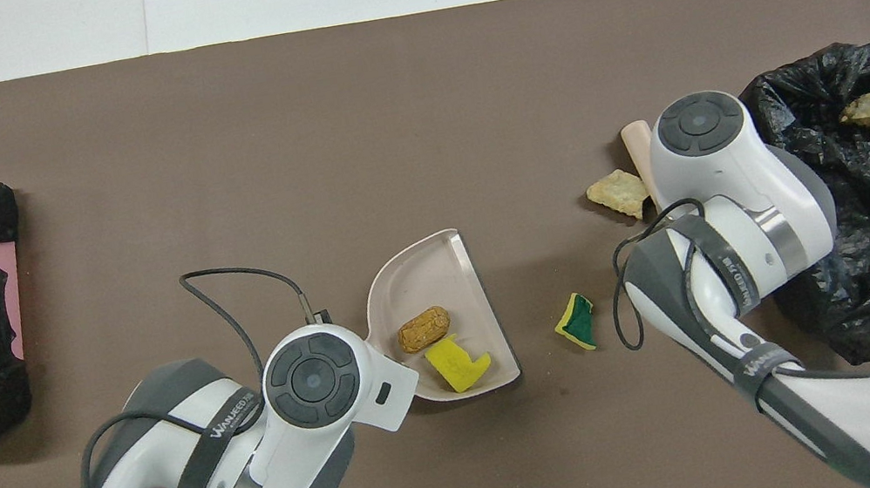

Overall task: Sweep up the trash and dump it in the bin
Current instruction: 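Sweep the bread piece into the dustpan with the right gripper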

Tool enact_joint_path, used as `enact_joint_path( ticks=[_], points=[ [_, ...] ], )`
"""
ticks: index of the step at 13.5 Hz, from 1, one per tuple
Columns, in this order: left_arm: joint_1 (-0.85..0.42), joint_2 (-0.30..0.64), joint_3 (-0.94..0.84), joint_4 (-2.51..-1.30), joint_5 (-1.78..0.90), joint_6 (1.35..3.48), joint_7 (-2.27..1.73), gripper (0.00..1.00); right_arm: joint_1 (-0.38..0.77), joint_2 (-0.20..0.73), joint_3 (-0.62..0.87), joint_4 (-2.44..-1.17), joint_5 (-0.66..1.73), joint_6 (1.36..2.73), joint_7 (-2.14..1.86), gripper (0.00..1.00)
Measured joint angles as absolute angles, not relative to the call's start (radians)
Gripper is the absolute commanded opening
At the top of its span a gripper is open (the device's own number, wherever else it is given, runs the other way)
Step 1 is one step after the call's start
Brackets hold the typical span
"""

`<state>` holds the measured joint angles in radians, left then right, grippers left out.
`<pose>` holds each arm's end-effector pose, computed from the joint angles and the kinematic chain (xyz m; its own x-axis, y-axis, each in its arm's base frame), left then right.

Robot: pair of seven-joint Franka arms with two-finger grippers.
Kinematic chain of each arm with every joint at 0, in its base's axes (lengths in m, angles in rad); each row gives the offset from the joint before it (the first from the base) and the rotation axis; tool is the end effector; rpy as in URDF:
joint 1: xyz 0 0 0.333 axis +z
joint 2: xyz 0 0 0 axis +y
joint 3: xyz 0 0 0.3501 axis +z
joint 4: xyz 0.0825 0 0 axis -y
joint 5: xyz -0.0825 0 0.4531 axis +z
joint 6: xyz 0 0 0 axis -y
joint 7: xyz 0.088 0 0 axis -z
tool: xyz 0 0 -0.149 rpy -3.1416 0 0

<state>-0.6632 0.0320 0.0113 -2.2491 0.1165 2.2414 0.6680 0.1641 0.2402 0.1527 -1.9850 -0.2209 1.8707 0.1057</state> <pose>0.4601 -0.3421 0.2953 0.1769 -0.9802 -0.0885 -0.9839 -0.1737 -0.0429 0.5837 0.1639 0.2758 0.9057 0.2646 -0.3312 0.3345 -0.9261 0.1747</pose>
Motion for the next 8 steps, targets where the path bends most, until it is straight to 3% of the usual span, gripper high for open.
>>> enact_joint_path(
  ticks=[5,8],
  points=[
    [-0.663,0.03,0.015,-2.256,0.116,2.241,0.636,0.0,0.307,0.204,0.157,-2.013,0.033,1.871,-0.022,0.0],
    [-0.662,0.028,0.015,-2.257,0.116,2.241,0.634,0.0,0.335,0.195,0.157,-2.014,0.198,1.871,-0.038,0.0]
  ],
)
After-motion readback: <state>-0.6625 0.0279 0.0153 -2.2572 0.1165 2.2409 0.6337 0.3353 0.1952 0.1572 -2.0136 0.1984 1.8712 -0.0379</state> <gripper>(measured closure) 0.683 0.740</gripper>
